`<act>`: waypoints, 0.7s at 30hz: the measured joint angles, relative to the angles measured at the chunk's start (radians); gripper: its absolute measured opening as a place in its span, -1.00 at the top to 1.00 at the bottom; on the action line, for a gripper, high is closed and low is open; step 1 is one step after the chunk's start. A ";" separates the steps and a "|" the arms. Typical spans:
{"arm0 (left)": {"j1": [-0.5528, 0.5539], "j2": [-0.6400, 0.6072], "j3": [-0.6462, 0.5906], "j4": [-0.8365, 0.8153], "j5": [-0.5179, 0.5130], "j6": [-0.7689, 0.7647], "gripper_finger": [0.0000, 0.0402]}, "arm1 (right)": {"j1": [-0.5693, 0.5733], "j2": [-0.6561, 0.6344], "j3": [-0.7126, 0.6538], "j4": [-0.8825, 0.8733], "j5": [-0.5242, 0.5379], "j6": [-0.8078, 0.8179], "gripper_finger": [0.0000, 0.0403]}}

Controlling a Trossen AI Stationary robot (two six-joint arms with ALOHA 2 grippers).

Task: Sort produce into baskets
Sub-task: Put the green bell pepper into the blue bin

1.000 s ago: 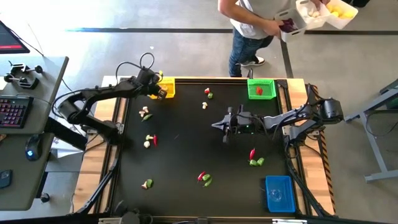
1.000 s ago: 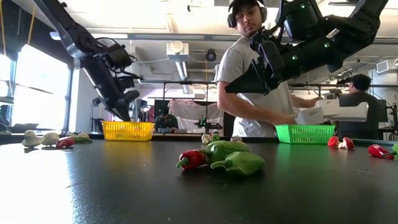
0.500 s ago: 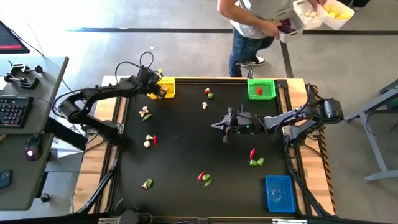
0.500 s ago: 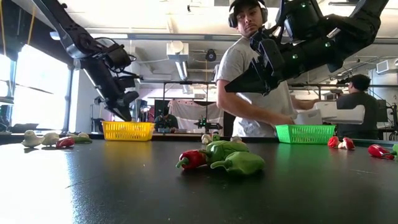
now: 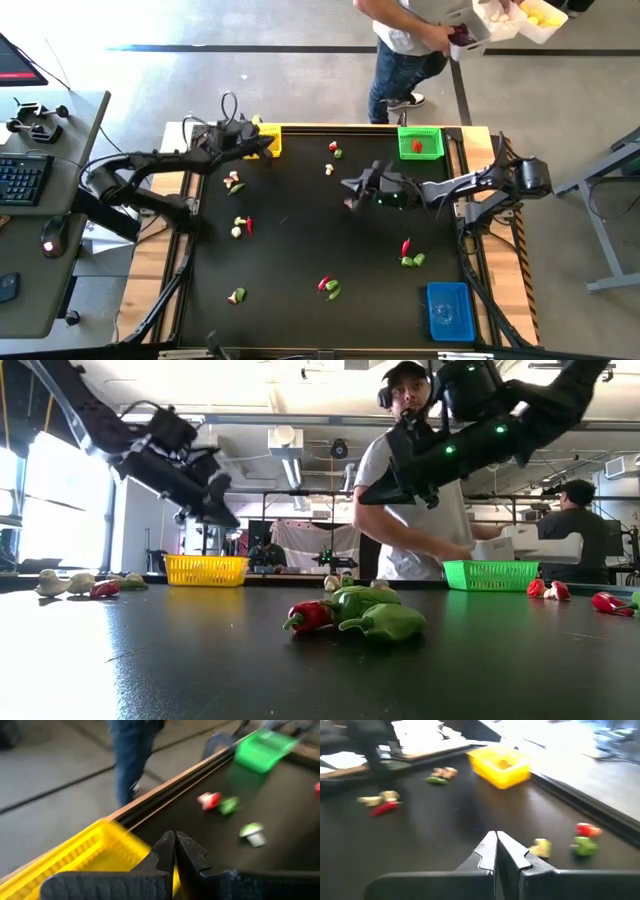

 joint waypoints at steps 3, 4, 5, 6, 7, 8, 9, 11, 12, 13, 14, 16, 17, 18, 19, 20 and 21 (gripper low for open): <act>-0.067 -0.060 -0.039 0.057 0.001 -0.004 1.00 | -0.038 0.000 0.041 -0.082 0.045 0.016 1.00; -0.093 -0.082 -0.054 0.079 0.000 -0.007 1.00 | -0.052 0.000 0.053 -0.107 0.059 0.033 1.00; -0.120 -0.104 -0.071 0.105 0.000 -0.012 1.00 | -0.067 0.000 0.064 -0.128 0.066 0.048 1.00; -0.147 -0.125 -0.088 0.129 0.000 -0.014 1.00 | -0.081 0.000 0.075 -0.145 0.069 0.061 0.99; -0.174 -0.143 -0.105 0.152 0.001 -0.018 1.00 | -0.094 0.000 0.085 -0.162 0.074 0.074 0.98; -0.201 -0.161 -0.124 0.181 0.001 -0.026 1.00 | -0.105 0.000 0.092 -0.177 0.077 0.086 0.95; -0.226 -0.179 -0.144 0.205 0.001 -0.038 1.00 | -0.115 0.007 0.099 -0.184 0.085 0.097 0.91; -0.274 -0.208 -0.182 0.258 -0.001 -0.072 1.00 | -0.126 0.028 0.114 -0.186 0.095 0.118 0.81; -0.297 -0.219 -0.203 0.292 -0.009 -0.090 1.00 | -0.130 0.045 0.124 -0.187 0.095 0.132 0.74; -0.319 -0.228 -0.220 0.324 -0.015 -0.098 1.00 | -0.133 0.067 0.139 -0.186 0.095 0.150 0.67; -0.340 -0.234 -0.236 0.356 -0.021 -0.101 1.00 | -0.137 0.090 0.152 -0.186 0.096 0.171 0.59; -0.376 -0.242 -0.265 0.417 -0.030 -0.094 1.00 | -0.144 0.147 0.188 -0.190 0.135 0.239 0.44; -0.389 -0.244 -0.277 0.447 -0.032 -0.091 1.00 | -0.149 0.175 0.209 -0.197 0.162 0.277 0.37; -0.403 -0.247 -0.289 0.475 -0.036 -0.087 1.00 | -0.155 0.202 0.230 -0.218 0.184 0.308 0.30; -0.413 -0.247 -0.291 0.481 -0.038 -0.083 1.00 | -0.161 0.229 0.258 -0.249 0.204 0.339 0.23; -0.421 -0.249 -0.293 0.483 -0.041 -0.076 1.00 | -0.168 0.255 0.288 -0.287 0.221 0.366 0.16; -0.430 -0.252 -0.297 0.479 -0.042 -0.072 1.00 | -0.175 0.281 0.319 -0.327 0.231 0.393 0.10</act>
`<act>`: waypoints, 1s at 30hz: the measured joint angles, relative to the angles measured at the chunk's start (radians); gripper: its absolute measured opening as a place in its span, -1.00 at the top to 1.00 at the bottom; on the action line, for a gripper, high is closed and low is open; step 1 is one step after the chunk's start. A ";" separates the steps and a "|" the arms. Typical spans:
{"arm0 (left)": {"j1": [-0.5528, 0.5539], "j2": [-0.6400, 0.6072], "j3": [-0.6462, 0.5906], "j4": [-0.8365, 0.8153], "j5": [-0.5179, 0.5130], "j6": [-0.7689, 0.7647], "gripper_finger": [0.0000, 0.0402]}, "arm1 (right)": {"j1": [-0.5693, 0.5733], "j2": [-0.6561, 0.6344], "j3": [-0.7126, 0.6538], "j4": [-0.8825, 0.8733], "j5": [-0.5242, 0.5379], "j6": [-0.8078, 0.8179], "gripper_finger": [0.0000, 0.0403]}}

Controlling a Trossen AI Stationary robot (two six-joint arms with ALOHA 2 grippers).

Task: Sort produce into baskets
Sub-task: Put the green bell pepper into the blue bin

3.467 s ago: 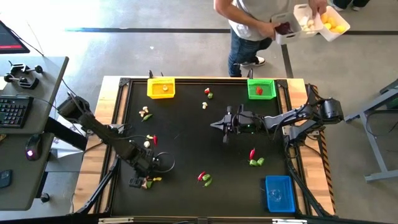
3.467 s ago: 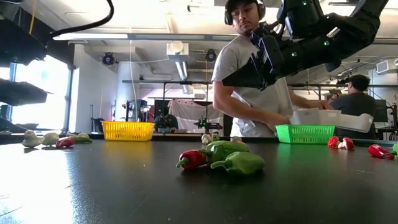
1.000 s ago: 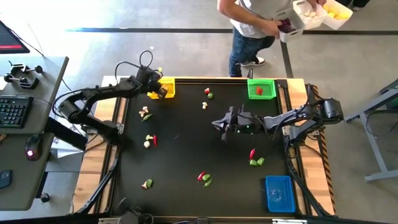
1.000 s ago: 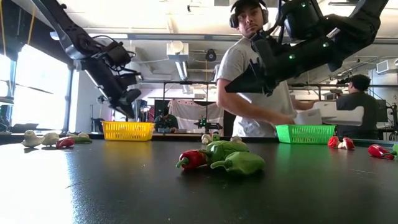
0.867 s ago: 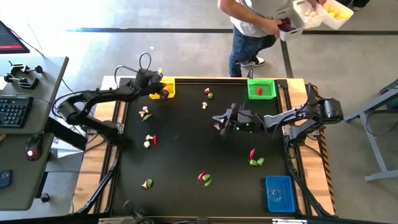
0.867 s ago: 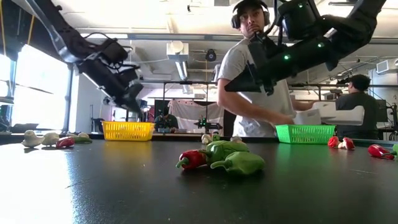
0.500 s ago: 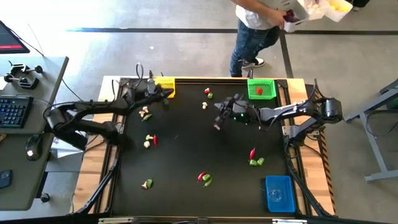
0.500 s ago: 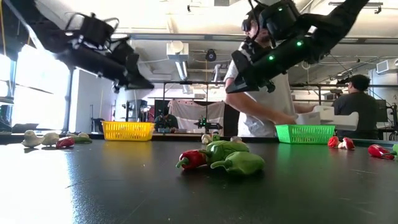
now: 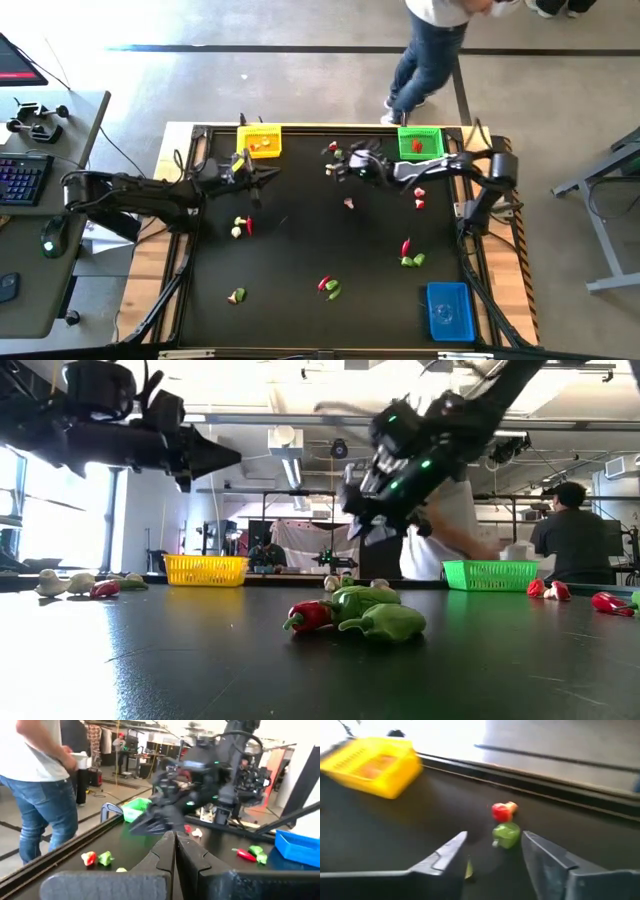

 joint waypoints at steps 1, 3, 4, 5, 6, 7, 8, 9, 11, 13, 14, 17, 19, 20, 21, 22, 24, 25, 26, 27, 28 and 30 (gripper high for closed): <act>-0.007 0.000 0.000 -0.002 -0.002 0.007 1.00 | -0.009 0.026 0.034 -0.046 0.007 0.022 0.04; -0.018 0.000 0.000 -0.011 -0.003 0.019 1.00 | -0.025 0.075 0.104 -0.132 0.008 0.051 -0.07; -0.023 0.000 0.000 -0.013 -0.006 0.026 1.00 | -0.033 0.098 0.138 -0.170 0.008 0.060 -0.11; -0.025 0.000 0.000 -0.016 -0.008 0.033 1.00 | -0.041 0.122 0.172 -0.207 0.007 0.062 -0.15; -0.029 0.000 0.000 -0.016 -0.009 0.033 1.00 | -0.048 0.145 0.204 -0.239 0.008 0.063 -0.18; -0.032 0.000 0.000 -0.017 -0.009 0.033 1.00 | -0.054 0.167 0.234 -0.263 0.007 0.062 -0.20; -0.032 0.000 0.000 -0.016 -0.009 0.034 1.00 | -0.060 0.186 0.262 -0.292 0.006 0.063 -0.21; -0.033 0.000 0.000 -0.017 -0.009 0.034 1.00 | -0.065 0.204 0.285 -0.318 0.006 0.064 -0.22; -0.035 0.000 0.000 -0.020 -0.009 0.035 1.00 | -0.073 0.233 0.323 -0.358 0.005 0.087 -0.22; -0.036 0.000 0.000 -0.024 -0.009 0.041 1.00 | -0.081 0.254 0.347 -0.394 -0.008 0.107 -0.23; -0.036 0.000 0.000 -0.028 -0.011 0.041 1.00 | -0.085 0.261 0.356 -0.401 -0.011 0.113 -0.23; -0.035 0.001 0.000 -0.036 -0.013 0.042 1.00 | -0.097 0.275 0.364 -0.420 -0.022 0.141 -0.23; -0.035 0.001 0.000 -0.038 -0.013 0.042 1.00 | -0.106 0.277 0.364 -0.428 -0.046 0.142 -0.23; -0.035 0.001 0.000 -0.038 -0.013 0.042 1.00 | -0.110 0.277 0.364 -0.429 -0.055 0.142 -0.23; -0.035 0.001 0.000 -0.038 -0.013 0.042 1.00 | -0.113 0.277 0.365 -0.431 -0.060 0.142 -0.23; -0.035 0.001 0.000 -0.038 -0.013 0.042 1.00 | -0.114 0.277 0.365 -0.437 -0.060 0.142 -0.22; -0.035 0.001 0.001 -0.038 -0.013 0.042 1.00 | -0.119 0.277 0.365 -0.452 -0.068 0.141 -0.20; -0.035 0.001 0.001 -0.038 -0.013 0.042 1.00 | -0.123 0.277 0.365 -0.454 -0.086 0.141 -0.17; -0.035 0.001 0.001 -0.038 -0.013 0.042 1.00 | -0.127 0.277 0.365 -0.458 -0.106 0.139 -0.14; -0.035 0.001 0.001 -0.038 -0.013 0.042 1.00 | -0.130 0.280 0.365 -0.462 -0.119 0.139 -0.10; -0.035 0.001 0.001 -0.038 -0.013 0.042 1.00 | -0.133 0.282 0.365 -0.466 -0.126 0.139 -0.05; -0.035 0.001 0.001 -0.039 -0.012 0.042 1.00 | -0.137 0.285 0.365 -0.480 -0.141 0.131 0.05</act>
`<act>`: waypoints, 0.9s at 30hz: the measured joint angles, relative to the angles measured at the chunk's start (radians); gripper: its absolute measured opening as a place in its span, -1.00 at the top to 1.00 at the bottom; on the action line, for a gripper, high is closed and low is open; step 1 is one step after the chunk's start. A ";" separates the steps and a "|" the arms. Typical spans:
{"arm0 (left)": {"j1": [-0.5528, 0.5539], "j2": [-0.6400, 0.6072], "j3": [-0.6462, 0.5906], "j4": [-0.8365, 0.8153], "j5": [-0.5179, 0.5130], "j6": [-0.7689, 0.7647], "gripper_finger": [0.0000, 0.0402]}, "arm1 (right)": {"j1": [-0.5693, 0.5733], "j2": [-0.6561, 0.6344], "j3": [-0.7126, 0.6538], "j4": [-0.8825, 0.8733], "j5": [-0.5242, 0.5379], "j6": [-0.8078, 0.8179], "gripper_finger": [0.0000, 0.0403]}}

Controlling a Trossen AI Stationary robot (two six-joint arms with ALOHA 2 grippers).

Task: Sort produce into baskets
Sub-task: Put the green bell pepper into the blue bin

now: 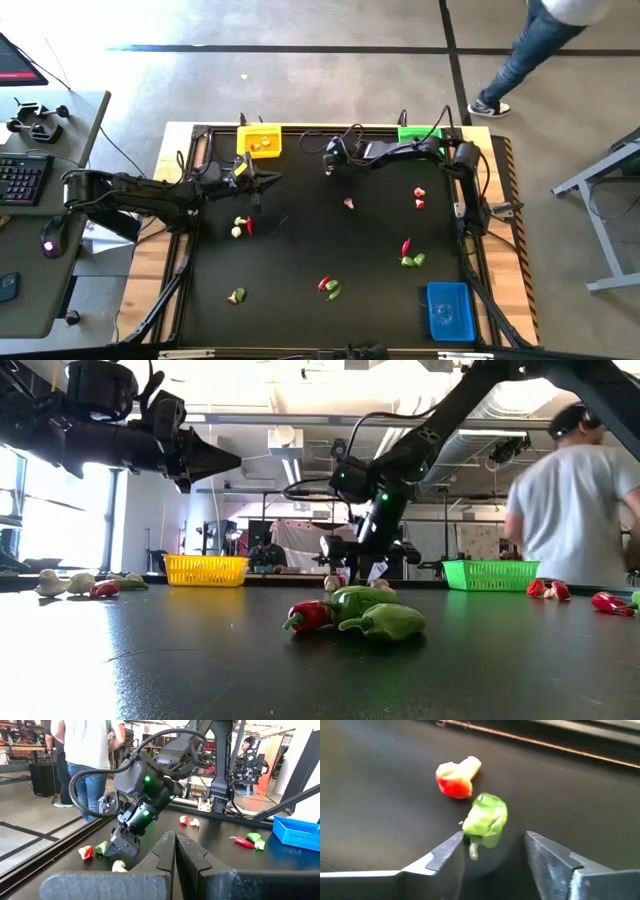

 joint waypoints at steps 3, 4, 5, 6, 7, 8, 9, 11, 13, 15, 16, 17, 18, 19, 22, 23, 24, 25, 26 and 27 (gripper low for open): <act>0.000 0.000 0.000 -0.009 0.000 -0.001 1.00 | -0.001 -0.001 0.000 -0.006 -0.004 -0.023 0.24; 0.000 0.000 0.000 -0.013 0.000 -0.003 1.00 | 0.001 -0.001 0.000 -0.009 -0.006 -0.032 0.31; 0.000 0.000 0.000 -0.016 0.000 -0.004 1.00 | 0.003 -0.001 0.000 -0.010 -0.008 -0.043 0.38; 0.000 0.000 0.000 -0.021 0.000 -0.007 1.00 | 0.007 -0.002 0.000 -0.010 -0.009 -0.046 0.45; 0.000 0.000 0.000 -0.025 0.000 -0.007 1.00 | 0.009 -0.003 0.000 -0.009 -0.009 -0.050 0.52; 0.000 0.000 0.000 -0.030 0.000 -0.007 1.00 | 0.013 -0.007 0.000 -0.010 -0.010 -0.051 0.58; 0.000 0.000 0.000 -0.033 0.000 -0.007 1.00 | 0.017 -0.009 0.000 -0.015 -0.009 -0.053 0.64; 0.000 0.000 0.001 -0.037 0.000 -0.008 1.00 | 0.026 -0.020 0.000 -0.018 -0.010 -0.067 0.75; 0.000 0.000 0.000 -0.039 0.000 -0.008 1.00 | 0.039 -0.039 0.000 -0.022 -0.007 -0.080 0.85; 0.000 0.000 0.001 -0.039 0.000 -0.008 1.00 | 0.055 -0.067 0.000 -0.036 -0.004 -0.099 0.93; 0.000 0.000 0.001 -0.039 0.000 -0.008 1.00 | 0.062 -0.084 0.000 -0.043 -0.002 -0.110 0.96; 0.000 0.000 0.001 -0.040 0.000 -0.008 1.00 | 0.071 -0.099 0.000 -0.053 0.002 -0.122 0.98; 0.000 0.000 0.001 -0.040 0.000 -0.008 1.00 | 0.079 -0.119 0.000 -0.065 0.010 -0.134 0.99; 0.000 0.000 0.001 -0.041 0.000 -0.008 1.00 | 0.087 -0.141 0.000 -0.085 0.012 -0.142 0.99; 0.000 0.000 0.001 -0.042 0.000 -0.008 1.00 | 0.114 -0.201 0.000 -0.145 0.025 -0.159 1.00; 0.000 0.000 0.001 -0.042 0.000 -0.008 1.00 | 0.123 -0.219 0.000 -0.160 0.035 -0.160 1.00; 0.000 0.000 0.001 -0.042 0.000 -0.008 1.00 | 0.129 -0.235 0.000 -0.167 0.038 -0.157 1.00; 0.000 0.000 0.001 -0.042 -0.001 -0.008 1.00 | 0.133 -0.246 0.000 -0.166 0.037 -0.147 0.99; 0.000 0.000 0.001 -0.042 -0.001 -0.006 1.00 | 0.136 -0.252 0.000 -0.162 0.035 -0.130 0.99; 0.000 0.000 0.001 -0.042 -0.001 -0.003 1.00 | 0.136 -0.255 0.000 -0.161 0.035 -0.111 0.98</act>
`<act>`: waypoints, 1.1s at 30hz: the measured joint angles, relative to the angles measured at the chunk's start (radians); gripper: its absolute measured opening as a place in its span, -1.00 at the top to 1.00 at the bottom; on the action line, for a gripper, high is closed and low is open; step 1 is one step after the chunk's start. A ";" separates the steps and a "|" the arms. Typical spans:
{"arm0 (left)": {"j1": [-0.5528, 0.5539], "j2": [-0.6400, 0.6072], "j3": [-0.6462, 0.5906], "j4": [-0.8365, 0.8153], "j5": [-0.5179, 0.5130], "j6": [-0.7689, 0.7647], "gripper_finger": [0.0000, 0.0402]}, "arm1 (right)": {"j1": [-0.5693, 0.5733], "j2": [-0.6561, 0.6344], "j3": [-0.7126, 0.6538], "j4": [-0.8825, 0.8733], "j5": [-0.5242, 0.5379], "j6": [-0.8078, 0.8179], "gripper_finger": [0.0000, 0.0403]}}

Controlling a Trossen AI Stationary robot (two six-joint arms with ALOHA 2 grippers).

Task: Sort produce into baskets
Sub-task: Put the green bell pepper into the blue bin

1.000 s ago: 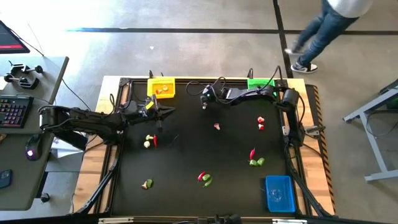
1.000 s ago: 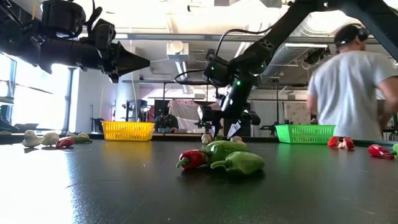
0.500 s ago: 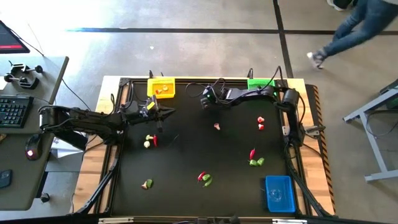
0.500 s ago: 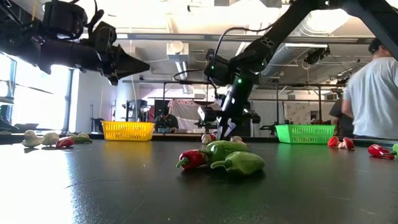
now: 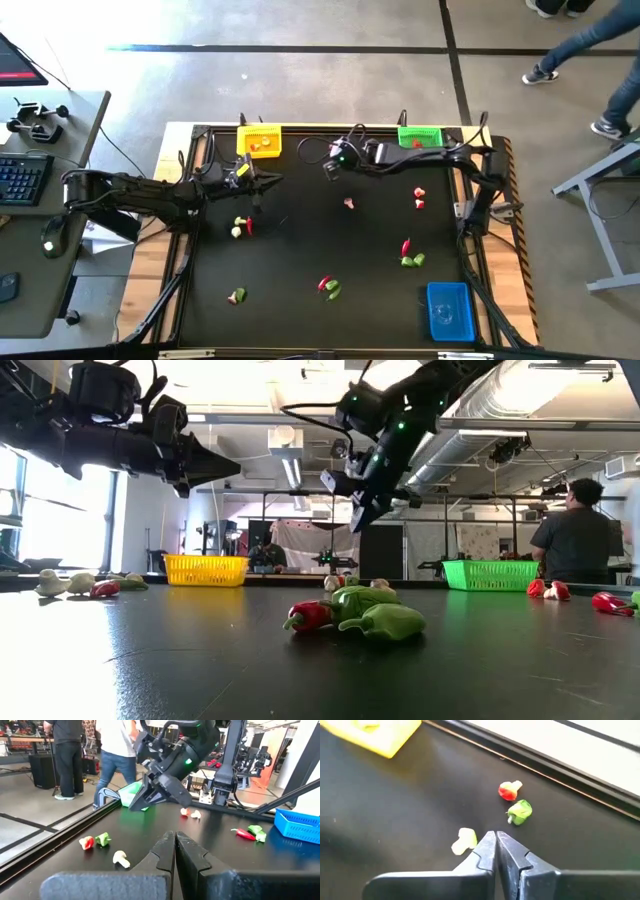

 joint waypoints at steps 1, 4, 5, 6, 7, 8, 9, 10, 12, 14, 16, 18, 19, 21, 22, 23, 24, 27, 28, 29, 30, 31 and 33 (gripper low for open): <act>0.000 0.000 0.000 0.001 0.000 0.000 1.00 | -0.004 0.000 0.000 -0.001 0.003 0.019 0.96; 0.000 0.000 0.000 0.001 -0.002 0.000 1.00 | -0.026 0.026 0.000 0.003 0.011 0.064 0.86; 0.000 0.000 0.000 0.000 -0.003 -0.004 1.00 | -0.034 0.042 0.000 0.005 0.012 0.076 0.80; 0.000 0.000 0.000 0.000 -0.003 -0.007 1.00 | -0.043 0.057 0.000 0.017 0.013 0.086 0.73; 0.000 0.000 0.000 0.000 -0.003 -0.007 1.00 | -0.053 0.071 0.000 0.028 0.013 0.093 0.66; 0.000 0.000 0.000 0.000 -0.003 -0.007 1.00 | -0.060 0.088 0.000 0.045 0.013 0.100 0.58; 0.000 0.000 0.000 0.000 -0.003 -0.007 1.00 | -0.070 0.106 0.000 0.069 0.013 0.107 0.50; 0.000 0.000 0.000 0.000 -0.003 -0.007 1.00 | -0.077 0.124 0.000 0.094 0.013 0.111 0.42; 0.000 0.000 0.000 0.000 -0.003 -0.007 1.00 | -0.092 0.159 0.000 0.132 0.024 0.110 0.26; 0.000 0.000 0.000 0.000 -0.003 -0.008 1.00 | -0.105 0.183 0.000 0.145 0.062 0.111 0.12; 0.000 0.000 0.000 -0.001 -0.003 -0.008 1.00 | -0.117 0.200 -0.001 0.148 0.075 0.112 0.03; 0.000 0.000 0.000 -0.001 -0.003 -0.008 1.00 | -0.127 0.209 -0.001 0.150 0.069 0.115 -0.02; 0.000 0.000 0.000 -0.001 -0.003 -0.007 1.00 | -0.131 0.214 -0.001 0.153 0.067 0.115 -0.03; 0.000 0.000 0.000 -0.001 -0.012 -0.007 1.00 | -0.137 0.222 -0.001 0.166 0.055 0.115 -0.02; 0.000 0.000 0.000 -0.001 -0.014 -0.007 1.00 | -0.138 0.227 -0.001 0.182 0.048 0.114 -0.02; 0.000 0.000 0.000 -0.001 -0.015 -0.007 1.00 | -0.138 0.230 -0.001 0.199 0.040 0.113 0.00; 0.000 0.000 0.000 -0.002 -0.015 -0.007 1.00 | -0.138 0.234 -0.001 0.210 0.033 0.110 0.01; 0.000 0.000 0.000 -0.003 -0.015 -0.007 1.00 | -0.138 0.239 -0.001 0.238 0.009 0.102 0.04; 0.000 0.000 0.000 -0.004 -0.015 -0.007 1.00 | -0.138 0.239 -0.001 0.239 0.009 0.102 0.05; 0.000 0.000 0.000 -0.004 -0.015 -0.007 1.00 | -0.138 0.239 -0.001 0.240 0.008 0.102 0.05; 0.000 0.000 0.000 -0.004 -0.015 -0.006 1.00 | -0.138 0.239 -0.001 0.241 0.008 0.102 0.05; 0.000 0.000 0.000 -0.005 -0.016 -0.006 1.00 | -0.138 0.239 -0.001 0.241 0.008 0.102 0.05; 0.000 0.000 0.000 -0.007 -0.017 -0.006 1.00 | -0.138 0.239 -0.001 0.240 0.008 0.103 0.05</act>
